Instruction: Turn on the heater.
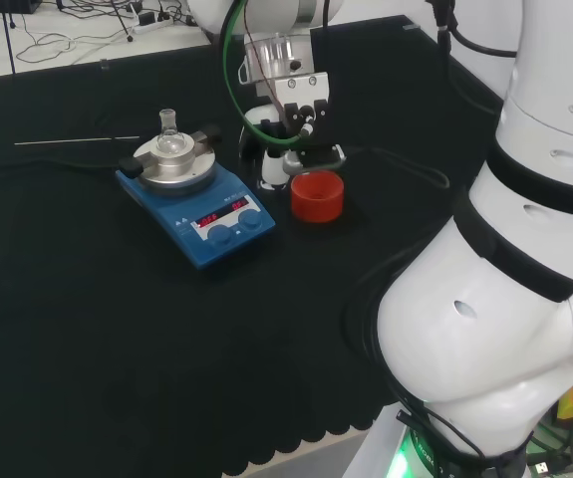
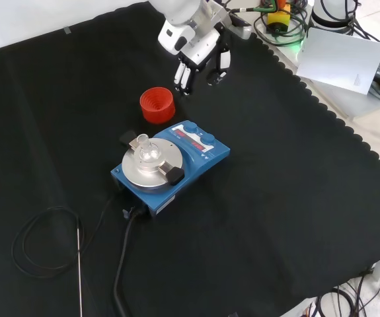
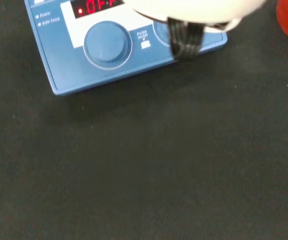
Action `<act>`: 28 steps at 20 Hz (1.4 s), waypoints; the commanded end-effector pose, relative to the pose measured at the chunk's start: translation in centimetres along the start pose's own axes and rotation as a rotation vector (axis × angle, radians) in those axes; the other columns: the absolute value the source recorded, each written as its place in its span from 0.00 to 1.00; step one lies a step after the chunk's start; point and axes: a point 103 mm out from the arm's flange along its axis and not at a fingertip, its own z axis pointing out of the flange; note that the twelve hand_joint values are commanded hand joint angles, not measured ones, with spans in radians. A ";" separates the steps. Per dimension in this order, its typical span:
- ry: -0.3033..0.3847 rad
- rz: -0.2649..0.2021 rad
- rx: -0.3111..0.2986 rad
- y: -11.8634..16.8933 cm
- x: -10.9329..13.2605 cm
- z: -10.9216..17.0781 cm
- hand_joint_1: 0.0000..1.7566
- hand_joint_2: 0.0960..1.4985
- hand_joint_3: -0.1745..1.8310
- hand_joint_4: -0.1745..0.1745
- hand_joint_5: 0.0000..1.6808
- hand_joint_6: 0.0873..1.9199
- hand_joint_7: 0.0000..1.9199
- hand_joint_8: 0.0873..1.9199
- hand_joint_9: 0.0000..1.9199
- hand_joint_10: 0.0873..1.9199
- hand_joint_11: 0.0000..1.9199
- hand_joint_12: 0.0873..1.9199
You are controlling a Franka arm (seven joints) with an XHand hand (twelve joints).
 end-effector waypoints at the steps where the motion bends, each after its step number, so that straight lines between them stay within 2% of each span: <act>1: -0.025 -0.013 0.053 0.2 1.1 0.9 0.79 0.42 0.53 0.23 0.21 0.30 0.84 0.82 0.90 0.78 0.74 0.64; 10: -0.026 -0.015 0.131 0.7 1.3 1.7 0.79 0.40 0.56 0.27 0.18 0.28 0.84 0.82 0.90 0.79 0.73 0.66; 15: -0.021 -0.017 0.188 0.9 1.9 2.1 0.81 0.37 0.60 0.32 0.16 0.20 0.85 0.84 0.90 0.82 0.74 0.67; 19: -0.028 -0.023 0.199 0.9 2.3 2.4 0.81 0.36 0.62 0.35 0.16 0.12 0.85 0.85 0.91 0.83 0.74 0.68; 28: -0.033 -0.032 0.228 0.9 3.2 2.8 0.82 0.35 0.64 0.37 0.16 0.06 0.86 0.86 0.91 0.84 0.74 0.69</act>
